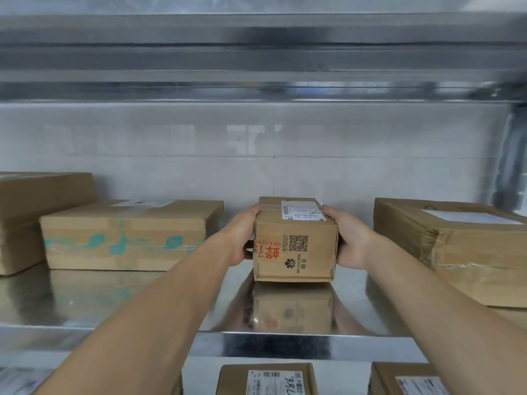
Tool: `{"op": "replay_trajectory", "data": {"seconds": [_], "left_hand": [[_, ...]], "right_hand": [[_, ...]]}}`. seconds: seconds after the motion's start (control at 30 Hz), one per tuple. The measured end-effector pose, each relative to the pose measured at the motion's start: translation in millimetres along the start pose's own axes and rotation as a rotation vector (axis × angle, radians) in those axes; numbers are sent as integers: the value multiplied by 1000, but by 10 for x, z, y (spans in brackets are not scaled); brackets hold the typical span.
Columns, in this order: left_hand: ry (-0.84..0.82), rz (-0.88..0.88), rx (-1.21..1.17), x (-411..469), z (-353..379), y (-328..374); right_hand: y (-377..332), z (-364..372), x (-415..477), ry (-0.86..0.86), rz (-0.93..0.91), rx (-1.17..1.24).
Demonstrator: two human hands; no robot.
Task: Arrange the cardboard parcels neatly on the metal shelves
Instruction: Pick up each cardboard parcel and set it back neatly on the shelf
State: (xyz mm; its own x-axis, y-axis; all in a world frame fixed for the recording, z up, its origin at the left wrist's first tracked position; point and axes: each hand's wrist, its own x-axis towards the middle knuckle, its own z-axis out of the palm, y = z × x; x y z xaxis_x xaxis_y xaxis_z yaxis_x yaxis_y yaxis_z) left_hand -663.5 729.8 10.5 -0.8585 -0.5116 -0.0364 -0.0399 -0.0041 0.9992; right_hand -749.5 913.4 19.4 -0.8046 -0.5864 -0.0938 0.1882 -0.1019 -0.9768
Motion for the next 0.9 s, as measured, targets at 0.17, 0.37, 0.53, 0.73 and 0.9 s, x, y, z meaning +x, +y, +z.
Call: {"op": "replay_trajectory", "data": {"seconds": [0.17,0.37,0.53,0.73,0.9], "left_hand": [[42,1,114,-38,-52,58],[-23,92,31,-49,-106,110],[-14,175,-39,-136,-102,163],[23,165,-137,-194,-147,220],[54,132,-187,-186,-178,229]], "right_hand": [[-47,-8,-31,61,-5,-53],[-93,-49,15,73,-23,-168],[-124,-84,112,17,-99,-70],[-151,-72,106,-40,-135,-16],[-177,-49,107,-10,-154,53]]}}
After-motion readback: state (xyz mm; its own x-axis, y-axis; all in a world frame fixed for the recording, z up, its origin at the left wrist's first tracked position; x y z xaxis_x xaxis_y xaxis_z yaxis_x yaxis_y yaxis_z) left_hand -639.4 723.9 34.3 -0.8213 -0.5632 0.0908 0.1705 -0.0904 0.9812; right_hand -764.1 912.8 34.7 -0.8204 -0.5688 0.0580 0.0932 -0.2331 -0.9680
